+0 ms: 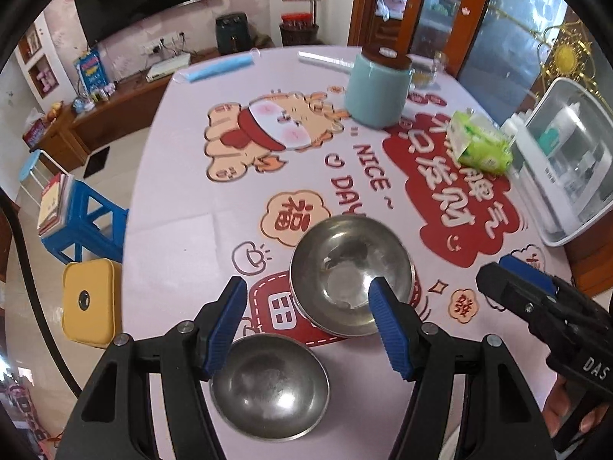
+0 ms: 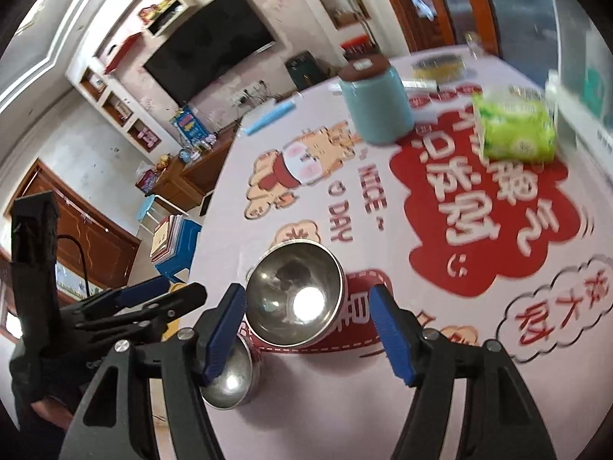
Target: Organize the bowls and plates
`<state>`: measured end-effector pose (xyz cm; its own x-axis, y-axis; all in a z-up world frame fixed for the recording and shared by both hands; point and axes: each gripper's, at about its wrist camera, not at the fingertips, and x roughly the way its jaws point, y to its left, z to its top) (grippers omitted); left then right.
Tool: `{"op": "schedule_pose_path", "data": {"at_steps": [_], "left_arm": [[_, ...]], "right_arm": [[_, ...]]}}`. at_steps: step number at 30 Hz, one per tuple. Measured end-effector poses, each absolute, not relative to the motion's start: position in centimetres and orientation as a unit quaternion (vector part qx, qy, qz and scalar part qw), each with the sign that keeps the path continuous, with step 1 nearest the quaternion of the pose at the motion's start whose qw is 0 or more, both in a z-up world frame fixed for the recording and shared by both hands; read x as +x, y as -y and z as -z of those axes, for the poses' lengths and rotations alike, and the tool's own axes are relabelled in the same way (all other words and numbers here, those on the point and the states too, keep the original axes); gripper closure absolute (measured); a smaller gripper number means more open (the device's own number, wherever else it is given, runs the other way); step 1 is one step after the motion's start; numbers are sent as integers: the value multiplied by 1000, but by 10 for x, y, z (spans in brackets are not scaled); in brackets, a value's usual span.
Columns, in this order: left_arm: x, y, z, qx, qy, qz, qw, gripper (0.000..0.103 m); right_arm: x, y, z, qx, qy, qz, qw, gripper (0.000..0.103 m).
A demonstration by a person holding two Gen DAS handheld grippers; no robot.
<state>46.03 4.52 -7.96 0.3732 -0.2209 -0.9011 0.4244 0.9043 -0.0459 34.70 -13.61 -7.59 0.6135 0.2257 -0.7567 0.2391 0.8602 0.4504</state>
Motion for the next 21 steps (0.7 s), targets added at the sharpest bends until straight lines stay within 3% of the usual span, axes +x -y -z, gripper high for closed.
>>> {"op": "schedule_pose_path", "data": {"at_steps": [17, 21], "left_arm": [[488, -43, 162, 102, -568, 197, 793, 38], [491, -42, 173, 97, -579, 203, 784, 38]], "right_arm": [[359, 129, 160, 395, -479, 8, 784, 36], [362, 125, 171, 406, -488, 7, 773, 46]]}}
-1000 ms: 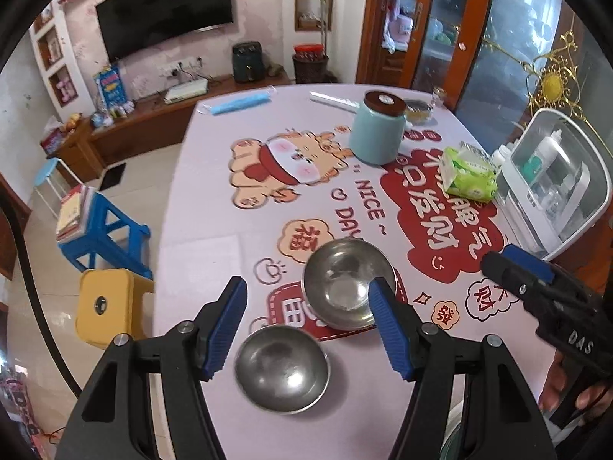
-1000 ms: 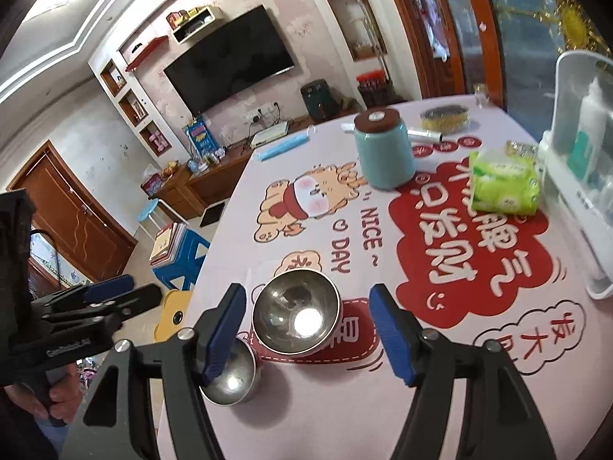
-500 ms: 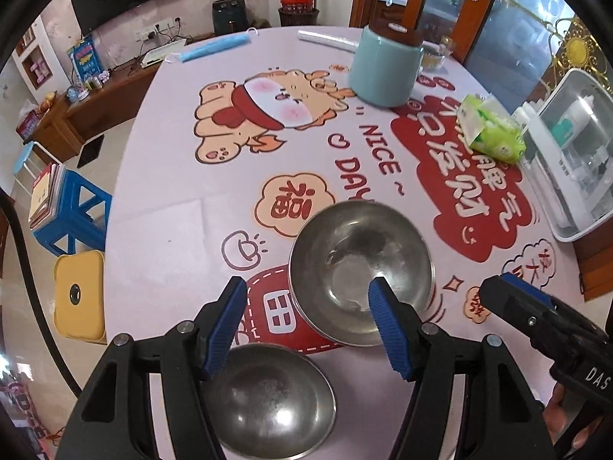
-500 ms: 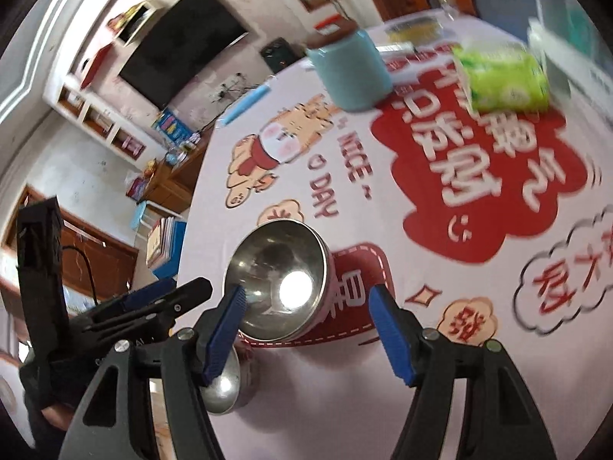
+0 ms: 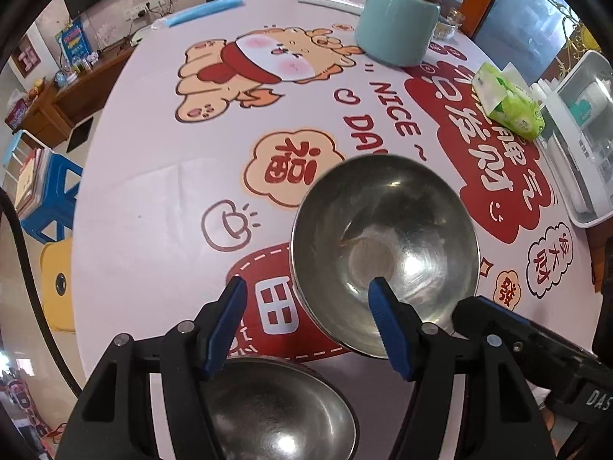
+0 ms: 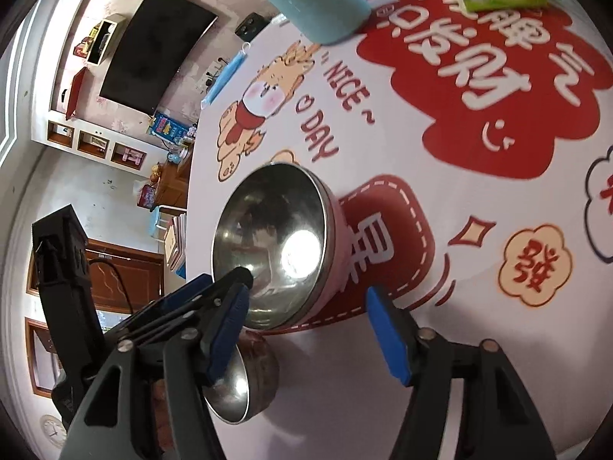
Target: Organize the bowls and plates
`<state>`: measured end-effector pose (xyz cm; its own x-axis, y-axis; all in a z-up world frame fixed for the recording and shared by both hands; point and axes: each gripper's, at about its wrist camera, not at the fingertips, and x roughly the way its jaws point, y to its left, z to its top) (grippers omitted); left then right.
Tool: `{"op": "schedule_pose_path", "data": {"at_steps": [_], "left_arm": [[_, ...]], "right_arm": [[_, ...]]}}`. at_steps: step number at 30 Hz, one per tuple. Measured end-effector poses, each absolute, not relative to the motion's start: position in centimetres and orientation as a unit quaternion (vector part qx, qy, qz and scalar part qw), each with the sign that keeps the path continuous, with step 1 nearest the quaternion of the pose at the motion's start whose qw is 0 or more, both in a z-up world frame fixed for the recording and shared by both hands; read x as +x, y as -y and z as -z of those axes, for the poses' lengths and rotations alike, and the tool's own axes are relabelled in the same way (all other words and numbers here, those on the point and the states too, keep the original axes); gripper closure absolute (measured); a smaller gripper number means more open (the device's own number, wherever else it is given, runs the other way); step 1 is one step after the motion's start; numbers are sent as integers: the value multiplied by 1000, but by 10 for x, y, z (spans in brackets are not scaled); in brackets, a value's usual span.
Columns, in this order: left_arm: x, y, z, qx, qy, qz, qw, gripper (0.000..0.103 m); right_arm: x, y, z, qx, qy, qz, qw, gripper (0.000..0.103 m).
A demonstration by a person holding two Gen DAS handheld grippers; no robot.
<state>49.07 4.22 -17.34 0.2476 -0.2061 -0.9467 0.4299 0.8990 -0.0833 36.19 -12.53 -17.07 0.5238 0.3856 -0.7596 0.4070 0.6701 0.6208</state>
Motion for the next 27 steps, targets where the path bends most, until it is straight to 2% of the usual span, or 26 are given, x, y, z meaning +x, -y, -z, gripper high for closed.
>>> {"op": "schedule_pose_path", "data": {"at_steps": [6, 9, 13, 17, 21, 27], "left_arm": [[495, -41, 185, 89, -590, 208, 775, 45], [496, -41, 191, 83, -598, 212, 768, 52], [499, -42, 198, 65, -611, 216, 759, 64], [498, -41, 199, 56, -610, 222, 758, 79], [495, -39, 199, 58, -611, 226, 756, 83], [491, -39, 195, 59, -610, 230, 756, 87]], "right_arm": [[364, 127, 182, 420, -494, 9, 761, 62], [364, 127, 188, 431, -493, 4, 756, 66], [363, 127, 190, 437, -489, 5, 755, 67], [361, 129, 192, 446, -484, 3, 753, 72], [360, 129, 194, 449, -487, 2, 749, 79], [354, 130, 195, 449, -498, 13, 742, 84]]}}
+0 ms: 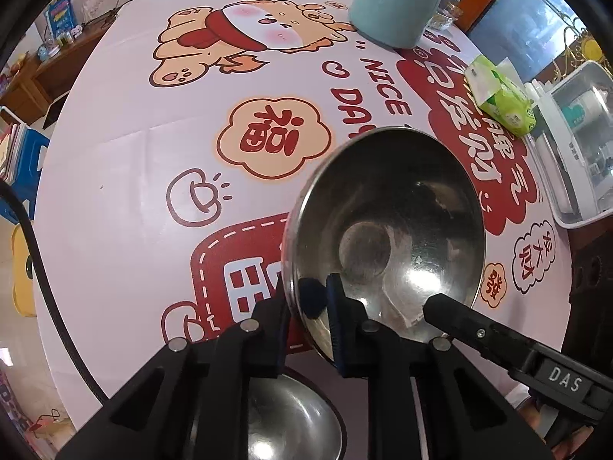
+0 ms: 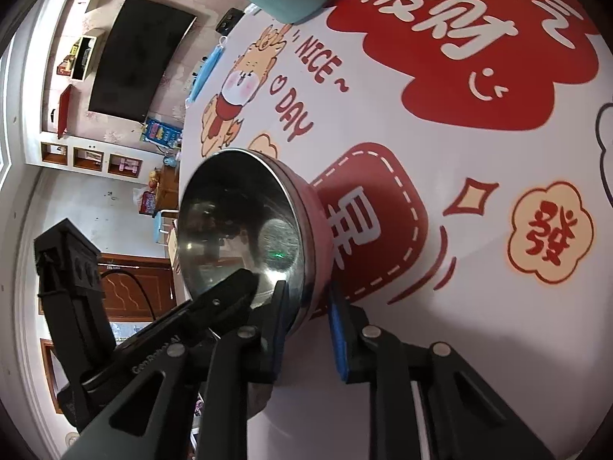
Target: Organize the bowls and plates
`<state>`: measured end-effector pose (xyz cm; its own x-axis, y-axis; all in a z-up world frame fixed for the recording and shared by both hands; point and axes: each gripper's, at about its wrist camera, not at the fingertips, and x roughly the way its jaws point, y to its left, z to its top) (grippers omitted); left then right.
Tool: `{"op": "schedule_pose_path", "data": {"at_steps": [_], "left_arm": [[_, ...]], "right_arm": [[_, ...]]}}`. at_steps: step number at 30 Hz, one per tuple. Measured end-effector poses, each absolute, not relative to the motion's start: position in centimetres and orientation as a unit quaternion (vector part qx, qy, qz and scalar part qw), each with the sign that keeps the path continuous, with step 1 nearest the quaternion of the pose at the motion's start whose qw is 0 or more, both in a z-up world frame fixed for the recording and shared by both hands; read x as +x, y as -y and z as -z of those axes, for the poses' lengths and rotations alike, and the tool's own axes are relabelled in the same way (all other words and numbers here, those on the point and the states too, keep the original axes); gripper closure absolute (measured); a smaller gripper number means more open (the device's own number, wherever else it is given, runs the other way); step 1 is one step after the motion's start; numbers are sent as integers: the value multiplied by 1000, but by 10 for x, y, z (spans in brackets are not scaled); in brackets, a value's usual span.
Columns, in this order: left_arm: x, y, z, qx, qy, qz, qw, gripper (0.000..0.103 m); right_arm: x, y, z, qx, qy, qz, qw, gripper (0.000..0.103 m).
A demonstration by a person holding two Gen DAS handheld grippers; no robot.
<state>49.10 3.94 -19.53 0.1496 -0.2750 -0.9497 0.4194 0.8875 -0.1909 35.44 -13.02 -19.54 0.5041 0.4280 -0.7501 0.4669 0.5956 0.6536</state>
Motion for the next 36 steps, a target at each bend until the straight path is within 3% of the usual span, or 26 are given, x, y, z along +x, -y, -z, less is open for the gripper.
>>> {"op": "schedule_pose_path", "data": {"at_steps": [18, 36], "left_arm": [[436, -35, 154, 92, -581, 256, 767, 86], [334, -68, 101, 104, -550, 267, 785, 85]], "right_arm": [[308, 125, 154, 430, -486, 49, 760, 87], [226, 87, 106, 383, -473, 43, 793, 87]]}}
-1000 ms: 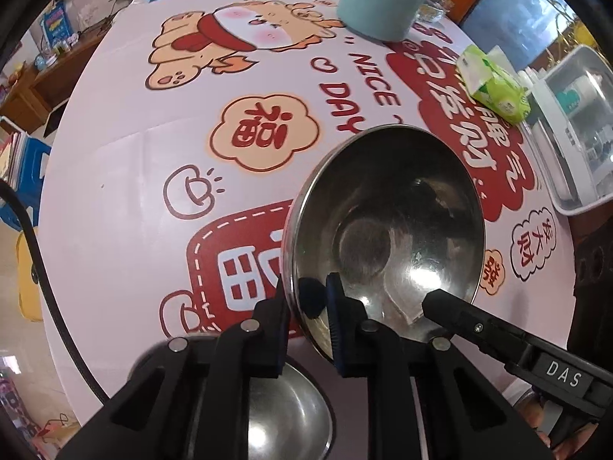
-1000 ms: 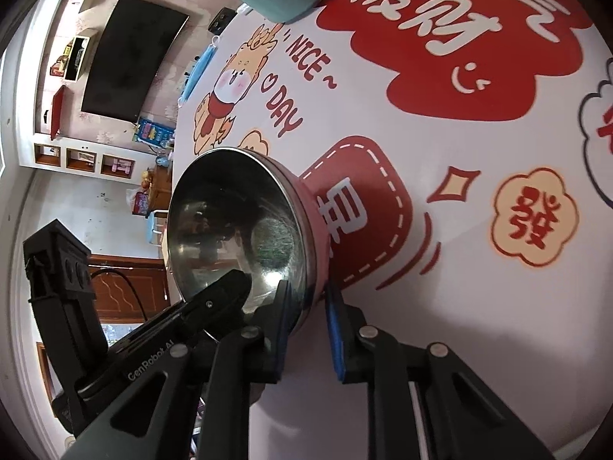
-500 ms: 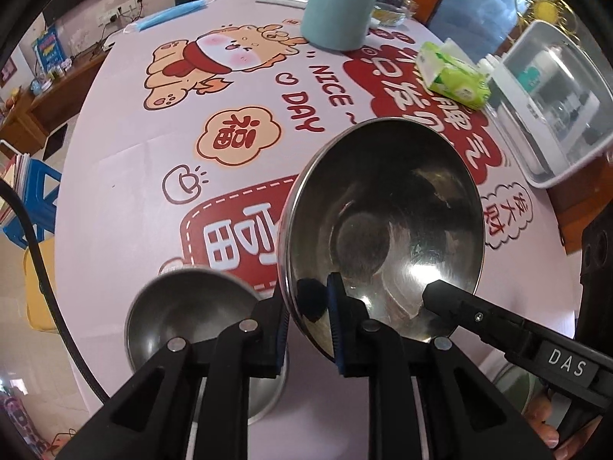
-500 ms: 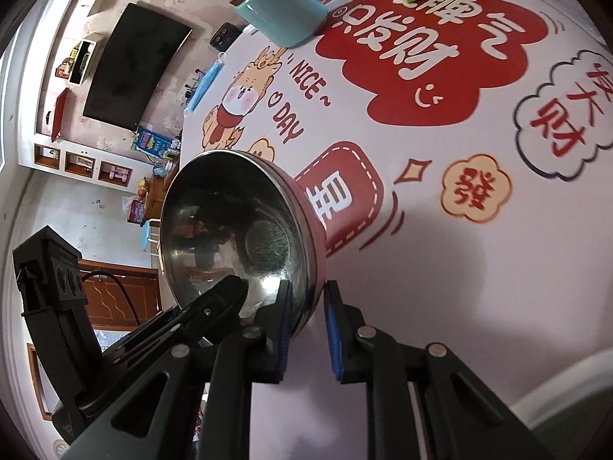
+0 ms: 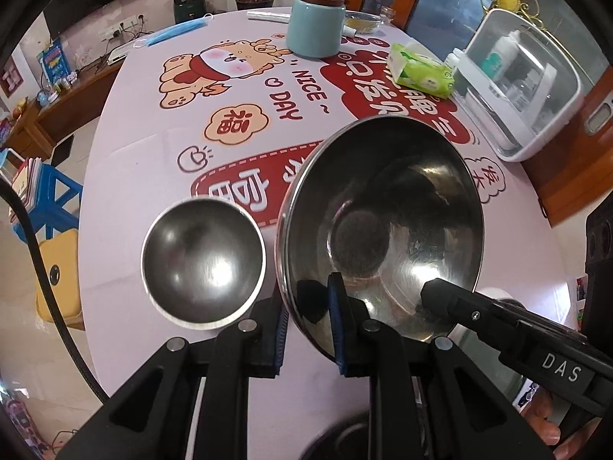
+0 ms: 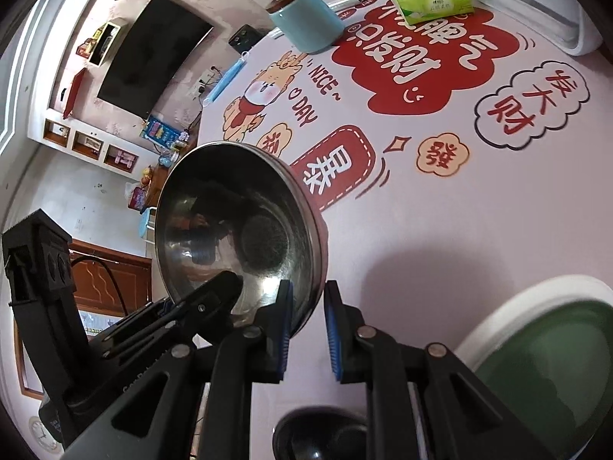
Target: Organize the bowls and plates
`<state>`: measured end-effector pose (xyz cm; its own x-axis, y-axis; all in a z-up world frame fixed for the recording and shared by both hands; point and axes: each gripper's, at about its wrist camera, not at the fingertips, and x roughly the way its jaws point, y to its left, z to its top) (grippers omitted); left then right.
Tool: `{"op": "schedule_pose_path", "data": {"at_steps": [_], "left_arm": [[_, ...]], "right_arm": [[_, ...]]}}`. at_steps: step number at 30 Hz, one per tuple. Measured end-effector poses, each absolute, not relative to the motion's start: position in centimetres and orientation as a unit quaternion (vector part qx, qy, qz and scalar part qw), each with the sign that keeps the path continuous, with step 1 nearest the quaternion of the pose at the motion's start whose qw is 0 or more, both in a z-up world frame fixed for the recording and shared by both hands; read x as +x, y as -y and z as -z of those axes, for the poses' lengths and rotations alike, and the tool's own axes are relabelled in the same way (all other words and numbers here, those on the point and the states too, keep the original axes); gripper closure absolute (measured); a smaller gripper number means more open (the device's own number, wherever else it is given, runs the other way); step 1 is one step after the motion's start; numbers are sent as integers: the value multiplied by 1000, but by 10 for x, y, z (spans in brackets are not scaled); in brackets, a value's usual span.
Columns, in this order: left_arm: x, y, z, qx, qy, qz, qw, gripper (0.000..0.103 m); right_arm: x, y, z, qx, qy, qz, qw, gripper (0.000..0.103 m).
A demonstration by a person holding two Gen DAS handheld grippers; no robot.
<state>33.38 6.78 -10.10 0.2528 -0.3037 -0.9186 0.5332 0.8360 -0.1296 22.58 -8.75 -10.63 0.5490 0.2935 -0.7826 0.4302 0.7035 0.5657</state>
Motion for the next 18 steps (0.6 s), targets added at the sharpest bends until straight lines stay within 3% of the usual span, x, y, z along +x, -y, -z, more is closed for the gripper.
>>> {"op": "schedule_pose_path", "data": {"at_steps": [18], "left_arm": [[246, -92, 86, 92, -528, 274, 799, 83]], "right_arm": [[150, 68, 88, 350, -456, 28, 818, 87]]}}
